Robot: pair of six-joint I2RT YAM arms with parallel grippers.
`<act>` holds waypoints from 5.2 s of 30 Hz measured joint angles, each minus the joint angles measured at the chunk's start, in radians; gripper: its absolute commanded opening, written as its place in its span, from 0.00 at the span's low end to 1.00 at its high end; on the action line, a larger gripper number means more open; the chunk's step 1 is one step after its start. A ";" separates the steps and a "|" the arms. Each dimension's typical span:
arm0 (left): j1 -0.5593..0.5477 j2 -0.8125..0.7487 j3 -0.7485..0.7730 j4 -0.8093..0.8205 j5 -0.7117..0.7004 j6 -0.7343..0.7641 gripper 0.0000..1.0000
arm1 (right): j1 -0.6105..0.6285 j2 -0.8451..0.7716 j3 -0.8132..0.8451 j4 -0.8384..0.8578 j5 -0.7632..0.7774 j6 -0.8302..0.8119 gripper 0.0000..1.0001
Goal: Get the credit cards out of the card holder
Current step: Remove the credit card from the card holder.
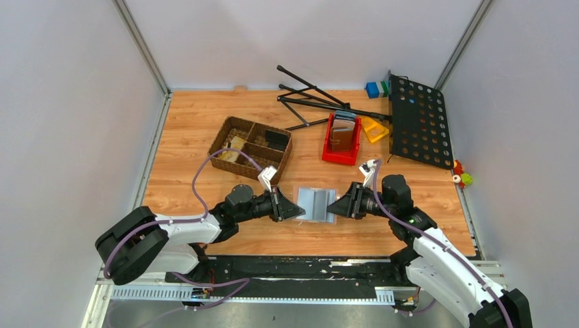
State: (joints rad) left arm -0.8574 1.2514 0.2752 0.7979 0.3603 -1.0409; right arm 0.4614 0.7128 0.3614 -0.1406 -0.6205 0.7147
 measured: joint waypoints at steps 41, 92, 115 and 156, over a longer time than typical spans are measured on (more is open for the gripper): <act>-0.095 0.035 0.147 -0.175 -0.008 0.158 0.88 | 0.093 0.107 0.057 -0.109 0.095 -0.056 0.11; -0.056 0.157 0.158 -0.153 -0.003 0.106 0.02 | 0.329 0.164 0.228 -0.376 0.542 -0.063 0.32; 0.008 0.020 0.092 -0.218 0.020 0.119 0.00 | 0.315 0.043 0.292 -0.422 0.493 -0.129 0.33; 0.017 0.105 0.007 0.473 0.236 -0.220 0.00 | 0.061 -0.027 -0.089 0.506 -0.107 0.385 0.14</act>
State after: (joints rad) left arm -0.8402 1.3560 0.2821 1.2709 0.5961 -1.2606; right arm 0.5220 0.6853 0.2726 0.3653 -0.7277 1.0996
